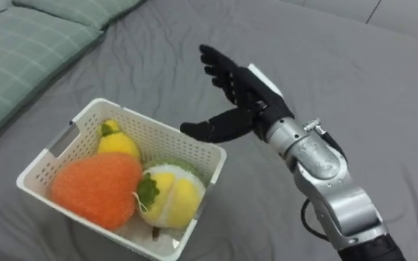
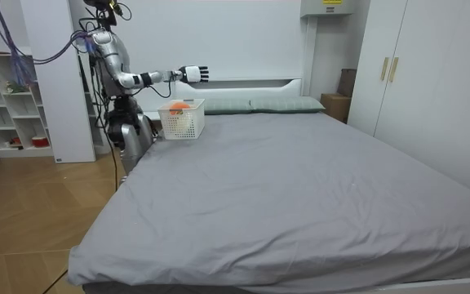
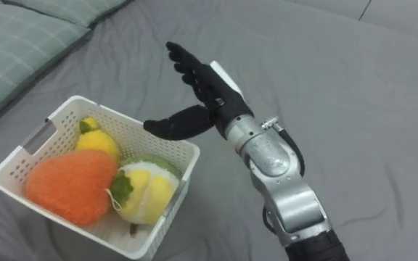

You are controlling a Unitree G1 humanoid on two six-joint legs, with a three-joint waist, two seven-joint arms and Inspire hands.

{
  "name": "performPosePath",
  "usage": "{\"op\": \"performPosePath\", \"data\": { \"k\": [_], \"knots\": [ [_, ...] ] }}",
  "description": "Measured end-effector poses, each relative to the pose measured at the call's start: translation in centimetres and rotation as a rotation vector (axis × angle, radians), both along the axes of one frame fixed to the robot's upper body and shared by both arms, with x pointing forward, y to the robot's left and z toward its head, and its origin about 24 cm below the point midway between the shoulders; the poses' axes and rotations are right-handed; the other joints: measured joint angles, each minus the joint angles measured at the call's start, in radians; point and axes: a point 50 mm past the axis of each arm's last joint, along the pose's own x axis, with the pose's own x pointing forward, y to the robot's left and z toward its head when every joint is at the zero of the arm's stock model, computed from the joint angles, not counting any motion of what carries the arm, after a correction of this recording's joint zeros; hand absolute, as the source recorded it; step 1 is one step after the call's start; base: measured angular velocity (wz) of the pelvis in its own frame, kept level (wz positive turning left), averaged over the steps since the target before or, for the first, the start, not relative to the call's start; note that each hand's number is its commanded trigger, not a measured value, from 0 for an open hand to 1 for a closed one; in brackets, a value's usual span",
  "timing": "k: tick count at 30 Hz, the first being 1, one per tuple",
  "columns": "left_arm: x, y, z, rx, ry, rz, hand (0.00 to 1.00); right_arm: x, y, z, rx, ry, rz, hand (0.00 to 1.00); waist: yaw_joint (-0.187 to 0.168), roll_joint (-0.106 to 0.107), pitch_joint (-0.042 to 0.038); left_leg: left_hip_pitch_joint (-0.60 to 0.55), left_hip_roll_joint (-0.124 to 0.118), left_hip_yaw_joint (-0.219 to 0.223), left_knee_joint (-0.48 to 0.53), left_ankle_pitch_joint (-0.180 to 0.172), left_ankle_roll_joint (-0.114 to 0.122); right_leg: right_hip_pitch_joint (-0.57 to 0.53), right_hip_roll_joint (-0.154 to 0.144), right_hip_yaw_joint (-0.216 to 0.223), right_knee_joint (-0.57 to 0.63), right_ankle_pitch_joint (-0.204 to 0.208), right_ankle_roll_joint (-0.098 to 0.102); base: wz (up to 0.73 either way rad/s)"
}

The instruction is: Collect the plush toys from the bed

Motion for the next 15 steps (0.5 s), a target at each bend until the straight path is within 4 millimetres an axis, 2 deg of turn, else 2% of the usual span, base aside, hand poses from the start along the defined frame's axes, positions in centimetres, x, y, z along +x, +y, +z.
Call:
{"op": "performPosePath", "data": {
  "k": [4, 7, 11, 15],
  "knots": [
    [-1.5, 0.0, -0.2, -0.007, 0.010, 0.026, 0.00, -0.1, -1.5, 0.3, 0.051, -0.020, -0.081, 0.00, -0.031, 0.000, -0.0025, 0.007, 0.006, 0.018, -0.003, -0.002, -0.002, 0.001, 0.010, 0.025, 0.001, 0.002, -0.003, -0.16],
    [-3.0, 0.1, -0.3, -0.006, 0.039, 0.035, 0.00, -0.7, -3.2, 0.1, 0.112, -0.015, -0.170, 0.00, -0.070, -0.003, -0.0046, 0.013, 0.008, 0.021, -0.004, -0.003, -0.002, 0.003, 0.012, 0.028, 0.001, 0.002, -0.003, -0.03],
    [-3.9, 0.3, -0.3, -0.002, 0.042, 0.052, 0.00, -1.5, -6.4, -0.5, 0.189, -0.017, -0.360, 0.00, -0.103, 0.000, -0.0011, 0.015, 0.008, 0.030, -0.004, -0.003, -0.002, 0.003, 0.014, 0.038, 0.002, 0.002, -0.003, -0.04],
    [-4.6, 0.3, -0.3, -0.002, 0.048, 0.081, 0.00, -2.9, -9.5, -1.7, 0.225, 0.014, -0.537, 0.00, -0.150, 0.008, 0.0039, 0.019, 0.010, 0.045, -0.009, -0.005, -0.001, 0.001, 0.012, 0.050, 0.002, 0.003, -0.003, -0.09]
  ]
}}
